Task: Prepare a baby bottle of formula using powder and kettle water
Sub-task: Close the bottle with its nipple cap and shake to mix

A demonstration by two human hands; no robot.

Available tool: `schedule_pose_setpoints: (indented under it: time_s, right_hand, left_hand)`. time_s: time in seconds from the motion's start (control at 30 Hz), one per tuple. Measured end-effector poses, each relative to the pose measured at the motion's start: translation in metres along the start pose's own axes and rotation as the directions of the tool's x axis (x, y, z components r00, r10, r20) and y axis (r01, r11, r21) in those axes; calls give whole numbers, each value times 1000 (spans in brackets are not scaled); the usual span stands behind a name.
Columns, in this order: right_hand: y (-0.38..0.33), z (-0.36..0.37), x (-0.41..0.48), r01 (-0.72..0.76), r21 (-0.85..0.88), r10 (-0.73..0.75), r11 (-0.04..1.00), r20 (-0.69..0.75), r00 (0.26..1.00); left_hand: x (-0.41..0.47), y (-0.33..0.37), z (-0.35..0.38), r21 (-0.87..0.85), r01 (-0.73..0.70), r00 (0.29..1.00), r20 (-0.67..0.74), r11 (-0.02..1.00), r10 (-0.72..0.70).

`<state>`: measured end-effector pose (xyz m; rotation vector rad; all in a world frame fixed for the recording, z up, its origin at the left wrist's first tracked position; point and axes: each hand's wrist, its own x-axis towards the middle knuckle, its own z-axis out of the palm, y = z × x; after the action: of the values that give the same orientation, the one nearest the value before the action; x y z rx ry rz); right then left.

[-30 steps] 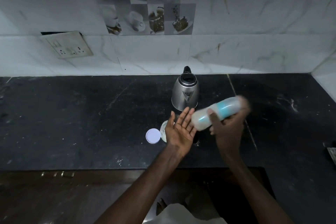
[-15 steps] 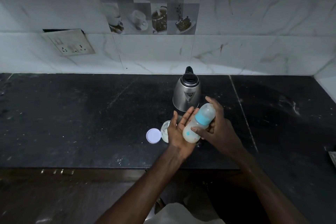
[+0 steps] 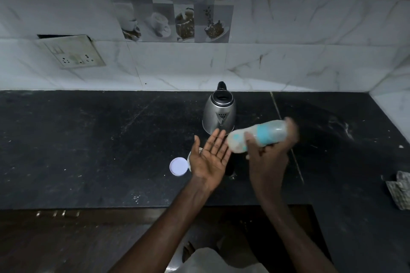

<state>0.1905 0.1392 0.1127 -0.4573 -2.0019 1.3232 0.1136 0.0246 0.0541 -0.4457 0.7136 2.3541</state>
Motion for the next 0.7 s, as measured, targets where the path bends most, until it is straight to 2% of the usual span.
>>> schedule_pose_setpoints:
  time_s: [0.07, 0.1, 0.2, 0.3, 0.37, 0.43, 0.6, 0.67, 0.7]
  right_hand:
    - [1, 7, -7, 8, -124, 25, 992, 263, 964]
    - [4, 8, -8, 19, -154, 32, 988, 320, 947]
    - [8, 6, -4, -9, -91, 31, 996, 241, 970]
    - [7, 7, -6, -2, -94, 38, 996, 388, 921]
    - [10, 4, 1, -68, -77, 98, 995, 494, 864]
    - [13, 1, 7, -122, -49, 129, 991, 541, 831]
    - [11, -1, 11, -74, -77, 105, 994, 567, 817]
    - [6, -8, 26, -33, -56, 55, 998, 474, 879]
    - [5, -13, 35, -66, 1, 61, 998, 338, 939]
  left_hand:
    - [-1, 0, 4, -54, 12, 1000, 16, 998, -11]
    - [-3, 0, 7, -66, 14, 1000, 27, 998, -13]
    - [-7, 2, 13, -85, 9, 999, 50, 996, -5]
    - [-13, 2, 16, -102, 33, 999, 34, 994, -29]
    - [-13, 2, 14, -109, 49, 999, 17, 993, -47]
    - [-16, 1, 11, -106, 56, 998, 24, 993, -54]
    - [-20, -7, 5, 3, 54, 998, 17, 999, -54]
    - [-17, -9, -1, 37, 28, 1000, 4, 999, -28]
    - [-15, -9, -4, 62, 21, 1000, -16, 998, -20]
